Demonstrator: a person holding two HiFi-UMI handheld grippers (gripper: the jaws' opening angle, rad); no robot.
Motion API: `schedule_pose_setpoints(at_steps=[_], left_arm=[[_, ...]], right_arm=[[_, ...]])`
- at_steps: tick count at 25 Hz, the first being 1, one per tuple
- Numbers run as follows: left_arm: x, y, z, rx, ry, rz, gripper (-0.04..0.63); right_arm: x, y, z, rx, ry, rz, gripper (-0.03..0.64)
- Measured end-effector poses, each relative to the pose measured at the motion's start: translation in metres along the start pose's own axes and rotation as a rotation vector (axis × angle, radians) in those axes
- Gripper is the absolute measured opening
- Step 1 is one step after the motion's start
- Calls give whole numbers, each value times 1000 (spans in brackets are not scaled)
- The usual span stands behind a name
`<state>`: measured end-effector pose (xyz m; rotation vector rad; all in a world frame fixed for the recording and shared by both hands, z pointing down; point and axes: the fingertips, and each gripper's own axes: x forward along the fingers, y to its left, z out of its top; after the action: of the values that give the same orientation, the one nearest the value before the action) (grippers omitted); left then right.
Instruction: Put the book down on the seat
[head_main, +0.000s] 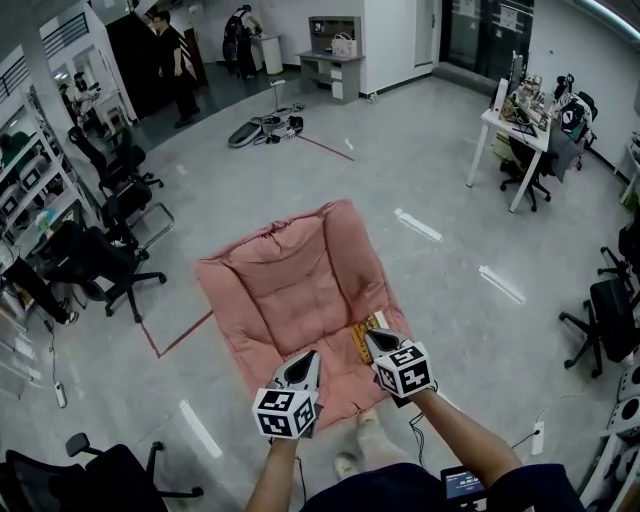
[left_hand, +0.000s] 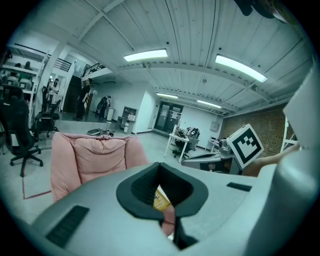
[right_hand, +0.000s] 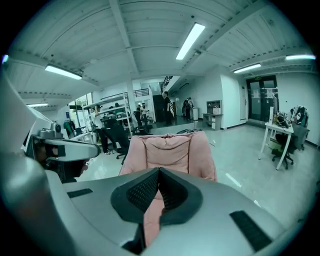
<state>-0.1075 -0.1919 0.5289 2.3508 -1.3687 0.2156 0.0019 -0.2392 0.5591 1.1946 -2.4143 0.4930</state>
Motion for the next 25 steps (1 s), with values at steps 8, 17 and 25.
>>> schedule_pose_setpoints(at_steps=[8,17,25], left_arm=[[-35,-7,11,23,-54,-4,5],[-75,-6,20,50,-106,-1,5],[-93,-1,19,55,-121,8,5]], right_arm=[[-26,29,17,-19,-72,11,20],[-44,71,24,-34,-118,40,20],[-45,92,27,-39,-126,56,20]])
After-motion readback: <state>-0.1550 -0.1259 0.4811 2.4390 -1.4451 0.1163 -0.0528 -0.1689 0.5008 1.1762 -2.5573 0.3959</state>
